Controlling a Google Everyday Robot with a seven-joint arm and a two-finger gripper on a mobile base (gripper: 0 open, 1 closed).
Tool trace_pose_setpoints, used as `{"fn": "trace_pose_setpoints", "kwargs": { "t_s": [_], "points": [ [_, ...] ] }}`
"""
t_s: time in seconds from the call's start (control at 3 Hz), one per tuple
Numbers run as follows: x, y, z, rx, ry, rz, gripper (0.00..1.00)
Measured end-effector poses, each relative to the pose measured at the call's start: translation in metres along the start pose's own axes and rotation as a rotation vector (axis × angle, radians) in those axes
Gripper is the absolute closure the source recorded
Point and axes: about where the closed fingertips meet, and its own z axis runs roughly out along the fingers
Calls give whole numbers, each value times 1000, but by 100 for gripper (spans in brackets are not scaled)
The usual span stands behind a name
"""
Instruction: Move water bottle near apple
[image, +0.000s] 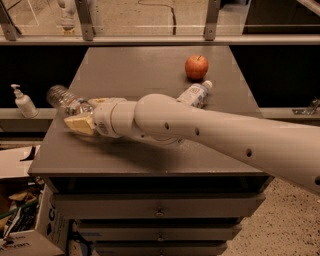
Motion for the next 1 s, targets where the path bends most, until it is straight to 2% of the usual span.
{"fn": "trace_pose_setpoints", "kwargs": {
  "t_s": [0.67, 1.0],
  "points": [
    [-18, -10, -21, 26, -43, -28, 88],
    [-44, -23, -45, 45, -77, -62, 100]
  ]
}}
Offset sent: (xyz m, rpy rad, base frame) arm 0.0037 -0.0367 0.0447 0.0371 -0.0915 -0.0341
